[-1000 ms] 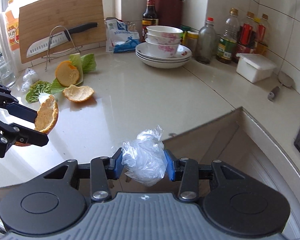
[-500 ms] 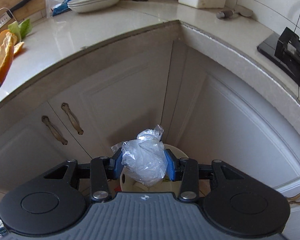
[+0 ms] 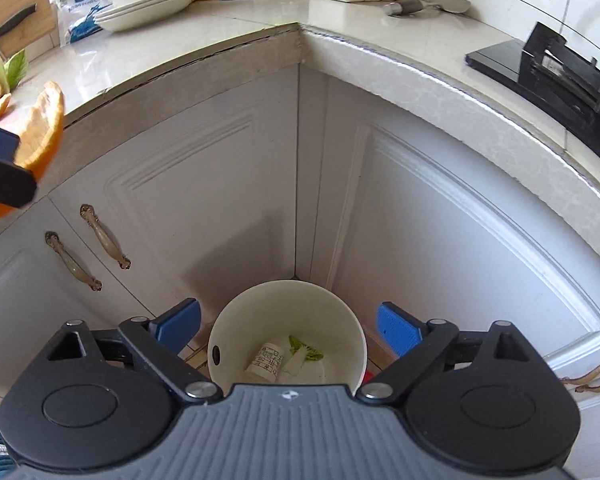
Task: Collect trash
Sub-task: 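Lower the orange peel into the bin and open the left gripper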
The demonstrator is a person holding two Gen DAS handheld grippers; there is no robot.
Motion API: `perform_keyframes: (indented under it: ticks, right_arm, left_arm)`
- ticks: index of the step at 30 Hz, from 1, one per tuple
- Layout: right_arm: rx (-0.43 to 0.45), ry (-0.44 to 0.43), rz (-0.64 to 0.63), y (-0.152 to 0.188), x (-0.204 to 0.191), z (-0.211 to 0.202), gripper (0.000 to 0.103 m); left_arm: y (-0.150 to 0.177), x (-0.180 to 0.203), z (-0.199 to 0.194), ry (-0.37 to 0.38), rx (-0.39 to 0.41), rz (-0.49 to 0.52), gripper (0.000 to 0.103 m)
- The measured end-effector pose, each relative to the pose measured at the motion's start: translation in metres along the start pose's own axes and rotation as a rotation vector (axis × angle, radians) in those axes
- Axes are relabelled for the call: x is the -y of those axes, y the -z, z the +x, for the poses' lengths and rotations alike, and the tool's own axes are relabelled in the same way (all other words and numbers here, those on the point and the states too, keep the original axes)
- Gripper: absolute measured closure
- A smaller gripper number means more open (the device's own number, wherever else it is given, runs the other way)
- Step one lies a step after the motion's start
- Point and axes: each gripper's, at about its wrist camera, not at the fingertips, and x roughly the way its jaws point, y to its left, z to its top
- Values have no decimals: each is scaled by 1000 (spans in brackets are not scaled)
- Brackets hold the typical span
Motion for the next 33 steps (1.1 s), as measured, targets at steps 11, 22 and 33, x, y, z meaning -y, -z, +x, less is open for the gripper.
perform_keyframes:
  ticks: [11,22,33]
  right_arm:
    - [14,6,63,20,10,-28,0]
    - [10,36,113,40,19,-44,0]
    - [31,76,146,43,27,-49,0]
  left_arm:
    - [-1,27,95,73,-101,6,64]
    - [10,53,208,50,-227,62,64]
    - [21,55,264,44,-283,43,41]
